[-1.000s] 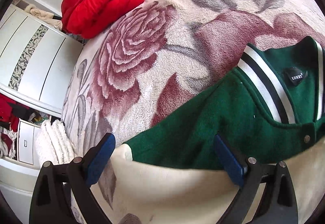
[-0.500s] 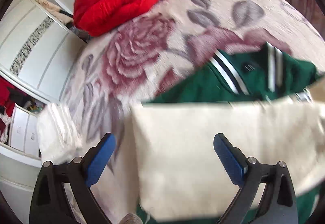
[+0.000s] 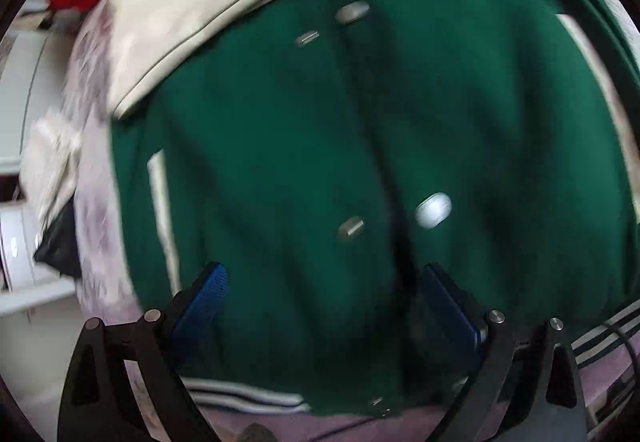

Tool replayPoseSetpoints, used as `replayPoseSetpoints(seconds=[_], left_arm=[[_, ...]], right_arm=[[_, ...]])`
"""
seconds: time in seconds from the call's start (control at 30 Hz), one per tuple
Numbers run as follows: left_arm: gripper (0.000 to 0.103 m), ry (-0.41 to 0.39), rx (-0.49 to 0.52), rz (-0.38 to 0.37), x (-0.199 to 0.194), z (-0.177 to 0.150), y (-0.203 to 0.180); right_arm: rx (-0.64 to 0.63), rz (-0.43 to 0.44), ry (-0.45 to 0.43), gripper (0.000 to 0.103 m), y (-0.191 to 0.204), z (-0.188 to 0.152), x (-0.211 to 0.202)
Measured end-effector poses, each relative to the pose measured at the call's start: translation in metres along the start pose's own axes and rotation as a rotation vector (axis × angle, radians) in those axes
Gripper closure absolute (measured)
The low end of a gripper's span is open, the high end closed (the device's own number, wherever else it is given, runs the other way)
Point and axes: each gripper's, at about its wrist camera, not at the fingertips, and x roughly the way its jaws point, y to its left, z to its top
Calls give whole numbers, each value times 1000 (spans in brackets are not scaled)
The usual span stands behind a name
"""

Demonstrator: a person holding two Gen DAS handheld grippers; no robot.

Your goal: Fold large clothes

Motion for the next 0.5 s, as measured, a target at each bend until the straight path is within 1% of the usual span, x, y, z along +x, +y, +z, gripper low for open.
replayPoseSetpoints(seconds=[0.03, 0.1, 0.13, 0.17, 0.23, 0.3, 0.33, 0.37, 0.4, 0.43, 0.47, 0.5], left_arm=[[3, 9, -32, 24, 1, -8, 14], [3, 20, -71, 69, 2, -20, 35], [3, 29, -97, 75, 3, -26, 46], [3, 35, -115, 79, 3, -31, 54], [3, 40, -148, 88, 2, -41, 70], [3, 35, -182, 93, -2, -51, 84], [3, 30, -193, 97, -4, -55, 91], [3, 24, -206, 99, -7, -60, 97], [3, 20, -224, 96, -9, -66, 102], [3, 14, -245, 90, -13, -72, 109], [3, 11, -257, 85, -14, -77, 116], [3, 9, -268, 80, -16, -85, 120]], right_arm=[[13, 55, 17, 45, 0, -13, 5], [30, 164, 90, 45, 8, -40, 25], [36, 223, 136, 45, 14, -51, 40], [40, 263, 180, 45, 21, -64, 61], [83, 338, 232, 45, 33, -81, 99], [132, 393, 249, 45, 38, -96, 134], [149, 391, 238, 45, 38, -101, 144], [176, 429, 204, 46, 31, -111, 150], [204, 469, 155, 54, 30, -118, 153], [235, 485, 128, 80, 28, -125, 154], [254, 481, 114, 86, 29, -132, 153], [252, 483, 101, 87, 28, -139, 149]])
